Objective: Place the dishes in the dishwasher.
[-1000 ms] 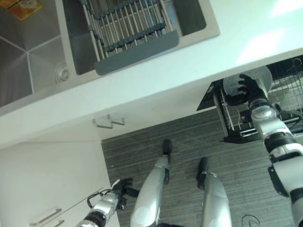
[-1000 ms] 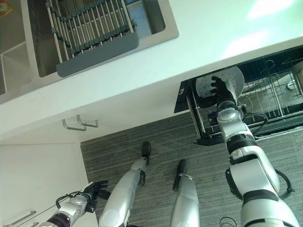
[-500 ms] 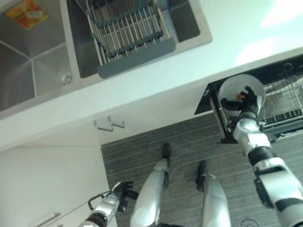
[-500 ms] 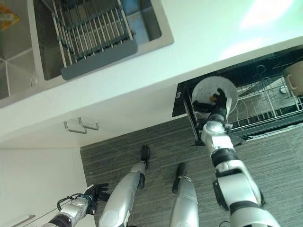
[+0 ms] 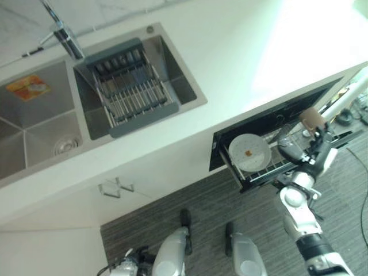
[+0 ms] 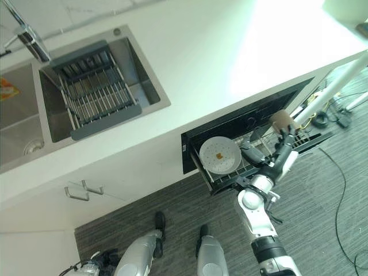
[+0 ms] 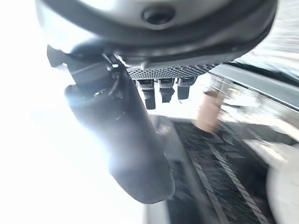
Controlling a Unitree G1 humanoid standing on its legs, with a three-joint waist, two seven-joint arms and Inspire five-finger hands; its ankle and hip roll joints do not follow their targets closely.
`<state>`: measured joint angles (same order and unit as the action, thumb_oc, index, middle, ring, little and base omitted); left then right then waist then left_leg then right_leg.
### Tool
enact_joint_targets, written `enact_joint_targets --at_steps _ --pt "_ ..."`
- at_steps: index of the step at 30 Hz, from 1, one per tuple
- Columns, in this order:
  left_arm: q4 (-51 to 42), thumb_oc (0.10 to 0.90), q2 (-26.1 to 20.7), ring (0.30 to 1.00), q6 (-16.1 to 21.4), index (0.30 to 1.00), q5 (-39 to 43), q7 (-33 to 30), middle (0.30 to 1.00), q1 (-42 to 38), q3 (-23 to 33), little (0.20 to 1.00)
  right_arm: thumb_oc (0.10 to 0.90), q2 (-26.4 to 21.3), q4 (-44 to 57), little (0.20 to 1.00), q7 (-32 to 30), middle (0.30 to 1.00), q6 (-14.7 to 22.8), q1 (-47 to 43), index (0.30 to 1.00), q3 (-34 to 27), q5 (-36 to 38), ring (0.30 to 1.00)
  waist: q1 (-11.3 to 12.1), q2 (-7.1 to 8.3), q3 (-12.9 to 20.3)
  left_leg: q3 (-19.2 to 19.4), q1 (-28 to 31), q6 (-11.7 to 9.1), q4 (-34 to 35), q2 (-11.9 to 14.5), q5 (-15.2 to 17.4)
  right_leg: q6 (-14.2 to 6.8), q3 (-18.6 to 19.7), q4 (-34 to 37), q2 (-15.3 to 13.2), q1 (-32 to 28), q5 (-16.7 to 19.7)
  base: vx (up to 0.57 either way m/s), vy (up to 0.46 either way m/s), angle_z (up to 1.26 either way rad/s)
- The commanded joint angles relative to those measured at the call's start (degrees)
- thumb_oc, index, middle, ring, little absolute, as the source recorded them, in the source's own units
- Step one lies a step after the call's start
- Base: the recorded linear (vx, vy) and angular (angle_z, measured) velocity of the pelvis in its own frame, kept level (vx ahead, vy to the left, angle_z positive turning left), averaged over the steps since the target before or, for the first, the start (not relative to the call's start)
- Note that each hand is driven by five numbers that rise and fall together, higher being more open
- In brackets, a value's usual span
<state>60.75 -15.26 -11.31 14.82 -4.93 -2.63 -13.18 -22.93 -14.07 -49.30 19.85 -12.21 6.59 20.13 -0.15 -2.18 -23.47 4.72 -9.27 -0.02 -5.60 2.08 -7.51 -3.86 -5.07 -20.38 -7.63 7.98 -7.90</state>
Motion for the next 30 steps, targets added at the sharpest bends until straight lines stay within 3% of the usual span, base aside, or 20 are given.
enact_joint_targets --at_steps 1,5,7,10,11,13,15,18,24,27,29,30 --pt "1.2 0.800 1.2 0.900 -0.7 0.900 -2.8 -0.7 0.900 2.3 -1.0 0.900 0.800 -3.3 6.3 0.900 -0.6 0.900 10.2 -4.9 0.900 -2.3 -7.3 0.900 -0.1 -0.21 2.2 -1.4 1.8 0.0 -11.6 0.3 19.2 -0.3 -0.8 3.2 0.1 -1.7 -2.3 0.06 -0.037 -0.05" --pt "2.3 0.800 1.9 0.900 -0.6 0.900 -3.6 -0.3 0.900 4.0 0.4 0.900 0.800 -4.6 10.4 0.900 -5.6 0.900 11.5 -1.8 0.900 -6.1 -11.2 0.900 -0.7 0.72 5.1 -1.0 3.2 -0.3 -11.6 1.0 19.8 -0.4 -0.6 3.2 0.8 -3.1 -3.2 0.06 -0.028 -0.08" --pt "2.8 0.800 2.0 0.900 -0.2 0.900 -4.1 0.1 0.900 4.8 1.2 0.900 0.800 -5.6 11.5 0.900 -7.6 0.900 10.9 -0.2 0.900 -9.4 -7.7 0.900 -1.3 1.15 6.1 -0.8 3.5 -0.5 -11.6 1.4 20.1 -0.5 -0.3 3.2 1.0 -3.6 -3.6 0.07 -0.022 -0.07" --pt "3.1 0.800 1.9 0.900 -0.3 0.900 -4.3 0.3 0.900 5.5 2.7 0.900 0.800 -6.6 11.6 0.900 -10.5 0.900 8.3 3.8 0.900 -16.1 -6.3 0.900 -2.5 1.80 7.1 -0.3 3.9 -0.7 -11.6 1.9 20.5 -0.6 -0.1 3.2 1.4 -3.8 -3.9 0.04 -0.028 -0.02" --pt "3.2 0.800 1.8 0.900 -0.7 0.900 -4.3 0.4 0.900 5.7 3.6 0.900 0.800 -7.1 10.8 0.900 -12.4 0.900 5.5 6.5 0.900 -20.1 -7.0 0.900 -3.4 2.13 7.4 0.0 4.1 -0.7 -11.6 2.2 20.7 -0.7 0.0 3.2 1.6 -3.9 -4.1 0.02 -0.052 -0.03" --pt "4.0 0.800 1.4 0.900 -1.1 0.900 -3.9 0.6 0.900 5.6 4.4 0.900 0.800 -7.4 6.6 0.900 -13.7 0.900 1.6 10.6 0.900 -25.9 -3.3 0.900 -4.6 2.60 7.8 0.4 4.2 -0.8 -11.6 2.5 21.0 -0.8 0.2 3.2 1.8 -4.0 -4.4 0.01 -0.071 -0.06" --pt "4.6 0.800 1.1 0.900 -0.9 0.900 -3.8 0.8 0.900 5.5 4.6 0.900 0.800 -7.2 3.4 0.900 -13.6 0.900 0.7 12.0 0.900 -27.7 -1.2 0.900 -4.8 2.76 7.9 0.4 4.2 -0.8 -11.6 2.7 21.1 -0.9 0.2 3.2 1.8 -4.1 -4.4 0.00 -0.050 -0.07" --pt "5.9 0.800 0.6 0.900 0.6 0.900 -3.8 1.8 0.900 5.0 4.4 0.900 0.800 -6.7 -10.7 0.900 -9.6 0.900 -1.4 15.3 0.900 -30.7 0.2 0.900 -5.1 2.86 7.7 -0.2 4.7 -0.6 -11.6 2.8 21.2 -0.4 -0.2 3.2 2.0 -4.9 -4.5 0.02 -0.063 -0.07" --pt "5.2 0.800 -0.3 0.900 2.6 0.900 -2.1 2.4 0.900 4.6 2.6 0.900 0.800 -6.1 -28.0 0.900 -2.6 0.900 -3.6 15.6 0.900 -24.0 -2.7 0.900 -4.1 2.18 6.7 -2.2 4.3 -0.5 -11.6 2.5 20.7 0.4 -1.2 3.2 2.2 -5.6 -4.6 0.00 -0.063 -0.01" --pt "2.3 0.800 -1.1 0.900 2.8 0.900 0.6 3.1 0.900 3.2 1.0 0.900 0.800 -7.2 -31.9 0.900 1.4 0.900 -6.3 12.4 0.900 -16.6 -9.8 0.900 -2.8 -0.13 3.2 -4.5 2.8 -0.4 -11.6 2.2 19.1 1.5 -3.0 3.2 1.8 -5.3 -4.1 -0.06 0.027 0.35" --pt "0.6 0.800 -1.7 0.900 2.8 0.900 4.3 2.3 0.900 2.4 1.5 0.900 0.800 -7.6 -33.0 0.900 1.2 0.900 -5.5 9.5 0.900 -11.9 -13.2 0.900 -1.8 -1.46 0.8 -5.2 1.4 -0.3 -11.6 1.9 18.2 1.9 -4.2 3.2 1.6 -4.6 -3.8 -0.19 0.048 0.78" --pt "0.6 0.800 -1.7 0.900 2.9 0.900 6.2 1.9 0.900 2.8 2.0 0.900 0.800 -9.1 -34.4 0.900 2.7 0.900 -4.5 5.1 0.900 -7.4 -13.7 0.900 0.3 -3.11 -1.8 -6.1 -0.8 -0.4 -11.6 1.5 16.6 2.6 -6.3 1.8 1.6 -3.5 -4.2 -0.15 0.043 0.59"
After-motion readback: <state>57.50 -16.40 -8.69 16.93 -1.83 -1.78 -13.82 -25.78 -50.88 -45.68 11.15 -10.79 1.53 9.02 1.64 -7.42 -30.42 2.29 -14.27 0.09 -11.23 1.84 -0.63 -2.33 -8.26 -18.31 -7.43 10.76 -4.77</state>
